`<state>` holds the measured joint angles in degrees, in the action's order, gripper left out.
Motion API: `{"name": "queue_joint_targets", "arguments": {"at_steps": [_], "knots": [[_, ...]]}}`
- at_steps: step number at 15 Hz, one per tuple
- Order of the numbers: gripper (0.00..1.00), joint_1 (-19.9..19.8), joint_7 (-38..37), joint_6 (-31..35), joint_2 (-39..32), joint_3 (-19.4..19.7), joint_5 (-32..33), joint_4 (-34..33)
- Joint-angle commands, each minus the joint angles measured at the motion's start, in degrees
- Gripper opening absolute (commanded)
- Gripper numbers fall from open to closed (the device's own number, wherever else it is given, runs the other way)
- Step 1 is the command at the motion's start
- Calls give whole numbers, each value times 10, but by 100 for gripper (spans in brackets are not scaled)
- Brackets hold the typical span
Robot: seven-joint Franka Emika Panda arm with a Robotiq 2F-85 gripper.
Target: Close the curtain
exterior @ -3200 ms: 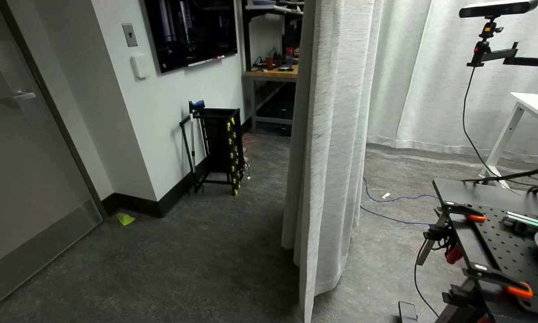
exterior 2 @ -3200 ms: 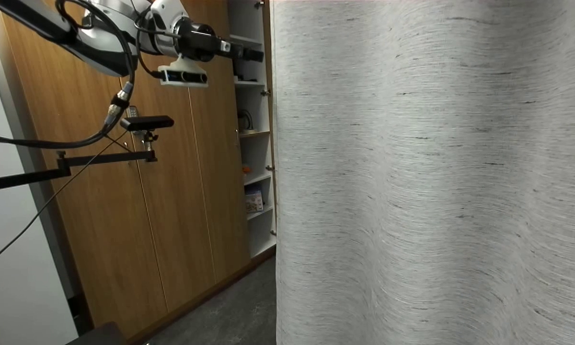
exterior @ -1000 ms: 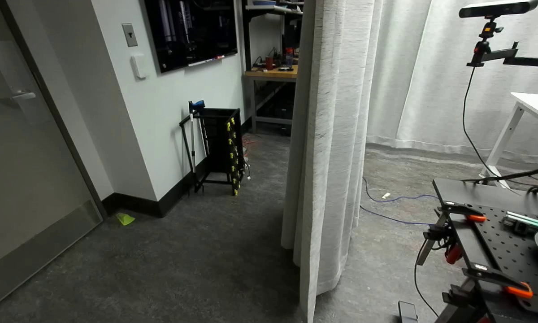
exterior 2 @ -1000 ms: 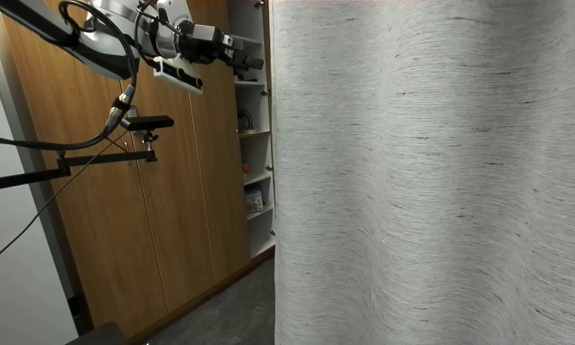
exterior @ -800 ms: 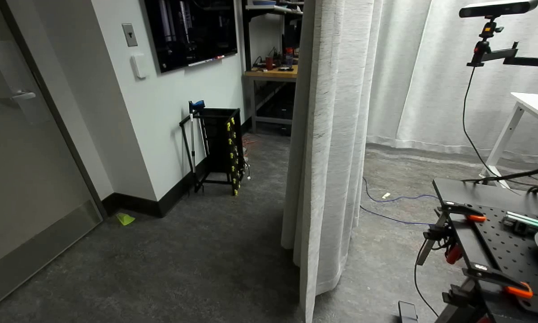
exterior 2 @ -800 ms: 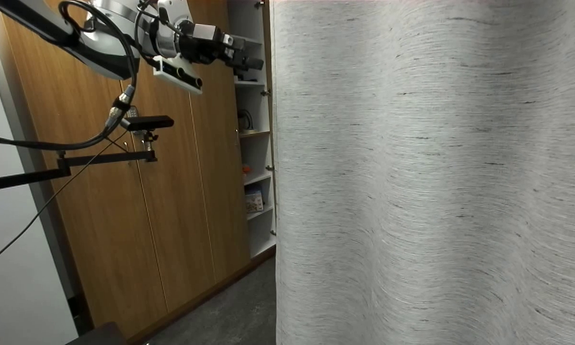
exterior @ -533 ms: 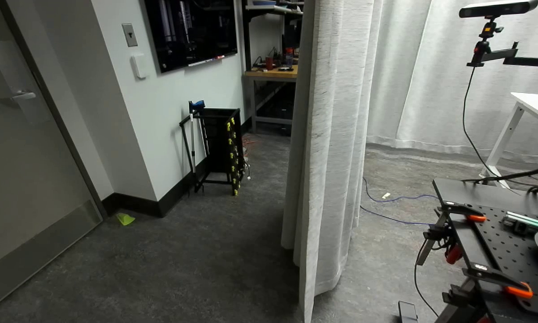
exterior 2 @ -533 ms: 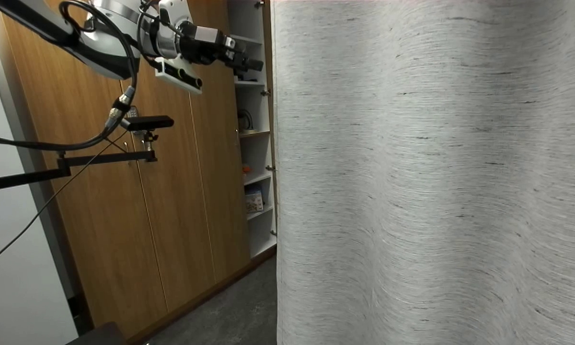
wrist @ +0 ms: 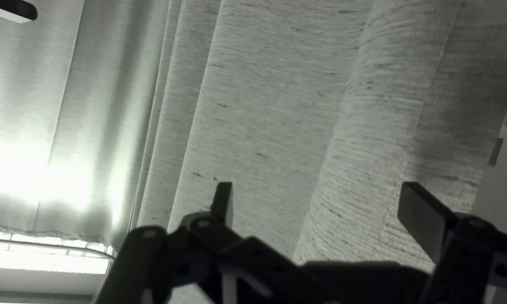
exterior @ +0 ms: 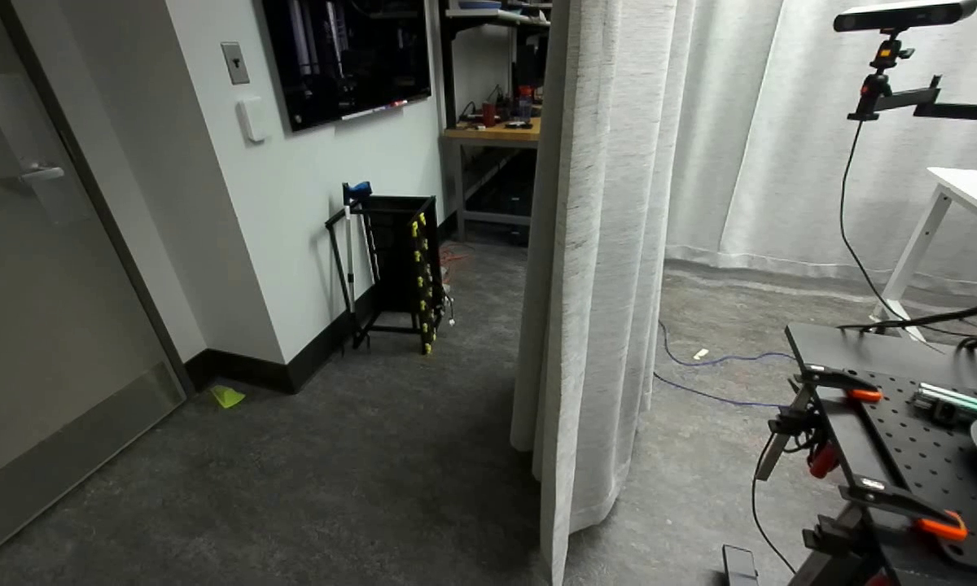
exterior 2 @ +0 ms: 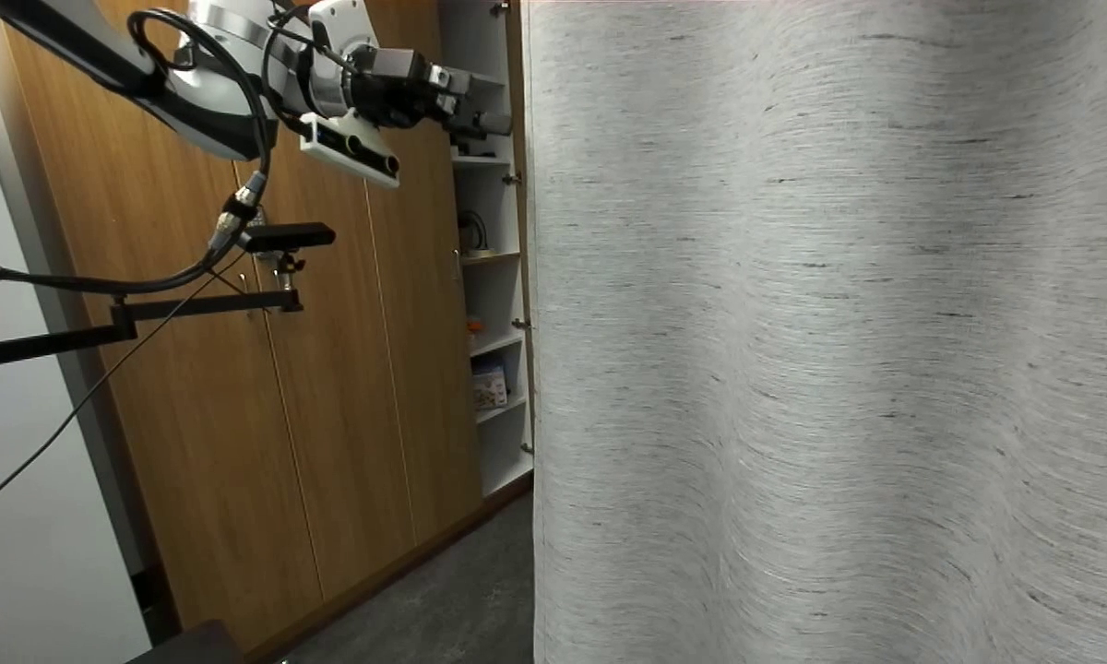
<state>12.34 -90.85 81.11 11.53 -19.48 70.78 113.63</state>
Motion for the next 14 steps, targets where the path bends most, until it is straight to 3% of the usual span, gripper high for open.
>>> {"name": "queue_joint_targets", "arguments": {"at_steps": [1, 5, 9, 10, 13, 14], "knots": [[100, -26, 18, -30, -102, 33, 84, -109], [100, -44, 60, -22, -203, 87, 171, -223], [96, -51, 103, -6, -289, 130, 202, -339], [100, -48, 122, -4, -308, 135, 209, -369], [100, -36, 182, 2, -357, 139, 208, -452], [94, -30, 207, 8, -372, 136, 203, -478]]}}
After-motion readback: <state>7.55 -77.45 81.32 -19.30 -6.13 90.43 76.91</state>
